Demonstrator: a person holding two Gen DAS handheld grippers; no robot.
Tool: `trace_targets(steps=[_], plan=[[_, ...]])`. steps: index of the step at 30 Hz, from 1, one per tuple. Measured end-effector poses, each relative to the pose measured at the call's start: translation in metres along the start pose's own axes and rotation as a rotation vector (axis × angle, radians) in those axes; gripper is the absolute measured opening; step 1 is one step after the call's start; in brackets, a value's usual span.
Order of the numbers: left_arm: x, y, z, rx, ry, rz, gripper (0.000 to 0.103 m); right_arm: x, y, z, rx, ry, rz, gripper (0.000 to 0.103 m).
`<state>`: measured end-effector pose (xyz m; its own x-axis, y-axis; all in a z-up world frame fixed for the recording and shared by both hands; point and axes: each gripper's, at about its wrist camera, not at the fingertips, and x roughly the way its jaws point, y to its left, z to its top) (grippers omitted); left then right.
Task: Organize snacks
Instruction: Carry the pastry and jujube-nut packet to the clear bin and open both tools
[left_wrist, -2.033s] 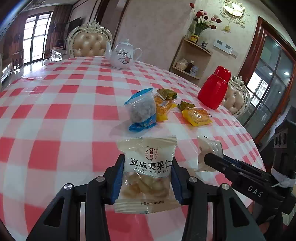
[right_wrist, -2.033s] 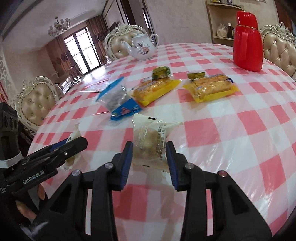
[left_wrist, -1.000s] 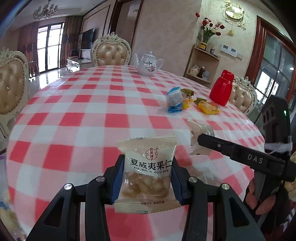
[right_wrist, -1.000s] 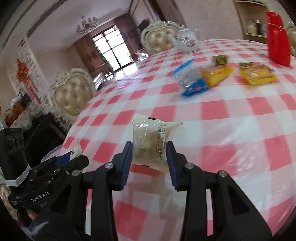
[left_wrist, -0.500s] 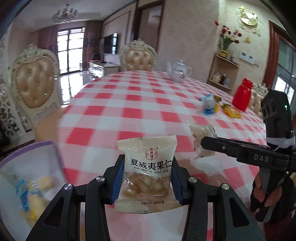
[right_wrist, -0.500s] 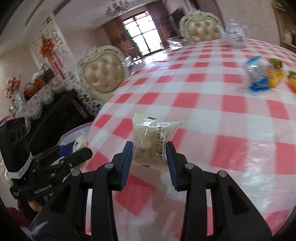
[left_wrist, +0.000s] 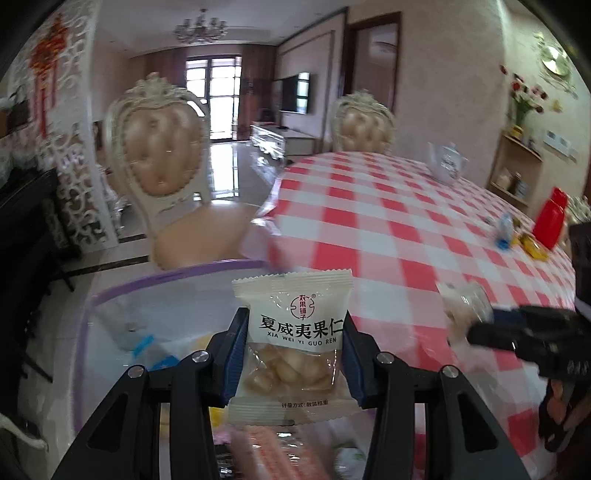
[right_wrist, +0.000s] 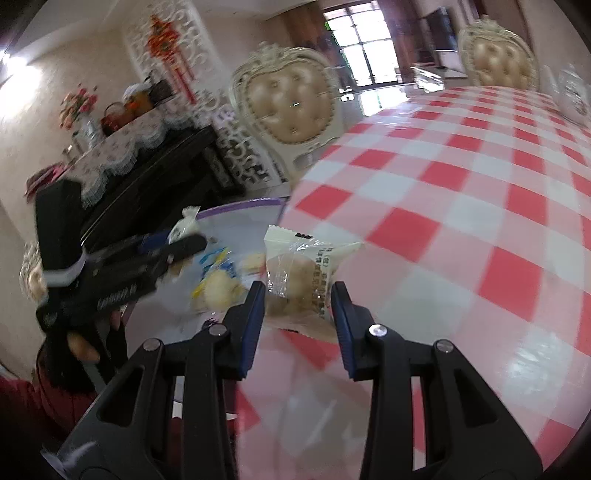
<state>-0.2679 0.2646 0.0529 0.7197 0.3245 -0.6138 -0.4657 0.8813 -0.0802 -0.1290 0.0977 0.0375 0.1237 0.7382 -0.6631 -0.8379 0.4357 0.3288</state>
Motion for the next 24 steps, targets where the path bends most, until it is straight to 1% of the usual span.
trace_targets(steps=[6, 13, 15, 16, 17, 18, 19, 22, 24], plan=[[0.000, 0.023, 0.005, -0.002, -0.015, 0.073, 0.047, 0.022, 0.029, -0.001, -0.071, 0.035, 0.059, 0.041], [0.002, 0.038, 0.010, 0.016, -0.012, 0.172, 0.048, 0.050, 0.081, -0.009, -0.225, 0.097, 0.156, 0.041], [0.006, 0.039, 0.009, 0.041, 0.014, 0.252, 0.055, 0.058, 0.094, -0.014, -0.270, 0.136, 0.197, 0.043], [0.006, 0.039, 0.008, 0.047, 0.016, 0.286, 0.070, 0.060, 0.098, -0.015, -0.287, 0.149, 0.212, 0.046], [0.007, 0.037, 0.008, 0.053, 0.010, 0.319, 0.084, 0.059, 0.101, -0.016, -0.304, 0.152, 0.219, 0.058], [0.007, 0.036, 0.008, 0.056, 0.001, 0.335, 0.087, 0.056, 0.101, -0.016, -0.311, 0.143, 0.216, 0.071], [0.007, 0.034, 0.007, 0.060, -0.006, 0.342, 0.087, 0.052, 0.098, -0.015, -0.311, 0.126, 0.214, 0.074], [0.011, 0.022, 0.008, 0.083, 0.014, 0.316, 0.087, 0.035, 0.080, -0.006, -0.277, 0.071, 0.199, 0.075], [0.016, 0.008, 0.007, 0.104, 0.028, 0.288, 0.087, 0.021, 0.058, -0.001, -0.243, 0.036, 0.163, 0.075]])
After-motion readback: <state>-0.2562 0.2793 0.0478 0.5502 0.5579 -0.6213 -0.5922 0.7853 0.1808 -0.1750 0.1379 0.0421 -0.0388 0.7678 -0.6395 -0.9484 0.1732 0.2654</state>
